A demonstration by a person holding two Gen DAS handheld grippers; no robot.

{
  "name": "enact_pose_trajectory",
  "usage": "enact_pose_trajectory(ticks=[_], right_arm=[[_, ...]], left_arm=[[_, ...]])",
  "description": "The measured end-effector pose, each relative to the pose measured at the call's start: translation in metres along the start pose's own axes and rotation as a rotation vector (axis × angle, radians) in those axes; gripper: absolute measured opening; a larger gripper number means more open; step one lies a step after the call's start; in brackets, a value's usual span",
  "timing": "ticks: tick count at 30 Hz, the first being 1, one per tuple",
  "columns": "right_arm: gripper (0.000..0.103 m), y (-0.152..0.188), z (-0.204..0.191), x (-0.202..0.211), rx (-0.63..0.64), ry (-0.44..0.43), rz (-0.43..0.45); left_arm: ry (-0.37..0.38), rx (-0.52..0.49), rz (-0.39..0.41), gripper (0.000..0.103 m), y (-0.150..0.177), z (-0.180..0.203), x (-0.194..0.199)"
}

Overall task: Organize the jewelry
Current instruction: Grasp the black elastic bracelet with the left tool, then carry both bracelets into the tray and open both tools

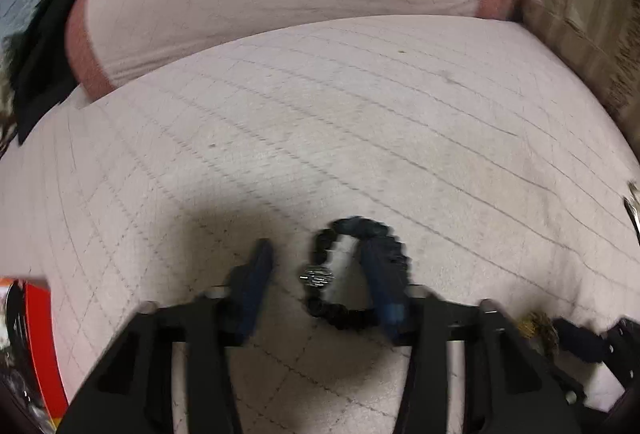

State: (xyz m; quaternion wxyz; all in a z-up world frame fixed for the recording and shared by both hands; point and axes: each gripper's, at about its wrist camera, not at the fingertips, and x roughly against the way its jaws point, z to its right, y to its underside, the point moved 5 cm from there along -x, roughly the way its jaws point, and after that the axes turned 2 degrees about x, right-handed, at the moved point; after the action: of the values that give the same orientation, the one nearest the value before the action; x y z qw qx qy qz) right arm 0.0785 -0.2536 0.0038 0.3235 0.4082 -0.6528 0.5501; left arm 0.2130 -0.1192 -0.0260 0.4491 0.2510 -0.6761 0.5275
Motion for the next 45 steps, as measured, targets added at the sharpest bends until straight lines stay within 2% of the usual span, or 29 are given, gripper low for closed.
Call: enact_pose_trajectory(ticks=[1,4,7,9,12,15,20,26,32,40,45], right_arm=[[0.031,0.0,-0.002,-0.001,0.012,0.009,0.008],[0.032,-0.002,-0.008,-0.004,0.052,0.024,0.024],[0.029,-0.003,-0.01,-0.004,0.056,0.012,0.032],[0.015,-0.004,-0.007,-0.003,0.038,0.003,0.037],[0.009,-0.005,-0.003,0.001,-0.01,-0.036,0.042],[0.008,-0.004,-0.006,0.007,-0.045,-0.072,0.051],[0.008,0.001,-0.025,0.027,-0.03,-0.082,0.111],[0.008,0.01,-0.055,0.052,0.036,-0.047,0.174],[0.008,0.032,-0.08,0.082,0.042,-0.073,0.201],[0.008,0.056,-0.105,0.129,0.0,-0.133,0.246],[0.008,0.062,-0.132,0.153,0.052,-0.151,0.267]], left_arm=[[0.002,-0.009,-0.007,0.013,0.001,0.003,0.001],[0.042,-0.029,-0.007,0.013,0.011,0.011,0.011],[0.046,-0.028,0.006,0.013,0.027,0.013,0.027],[0.065,-0.012,0.016,0.013,0.037,0.011,0.041],[0.096,0.032,0.03,0.013,0.054,0.005,0.067],[0.114,0.077,0.054,0.013,0.074,-0.009,0.096],[0.122,0.161,0.086,0.013,0.107,-0.033,0.133],[0.097,0.242,0.145,0.013,0.147,-0.065,0.174],[0.073,0.308,0.173,0.013,0.179,-0.1,0.201],[0.064,0.346,0.231,0.013,0.198,-0.115,0.235],[0.066,0.362,0.26,0.013,0.205,-0.118,0.253]])
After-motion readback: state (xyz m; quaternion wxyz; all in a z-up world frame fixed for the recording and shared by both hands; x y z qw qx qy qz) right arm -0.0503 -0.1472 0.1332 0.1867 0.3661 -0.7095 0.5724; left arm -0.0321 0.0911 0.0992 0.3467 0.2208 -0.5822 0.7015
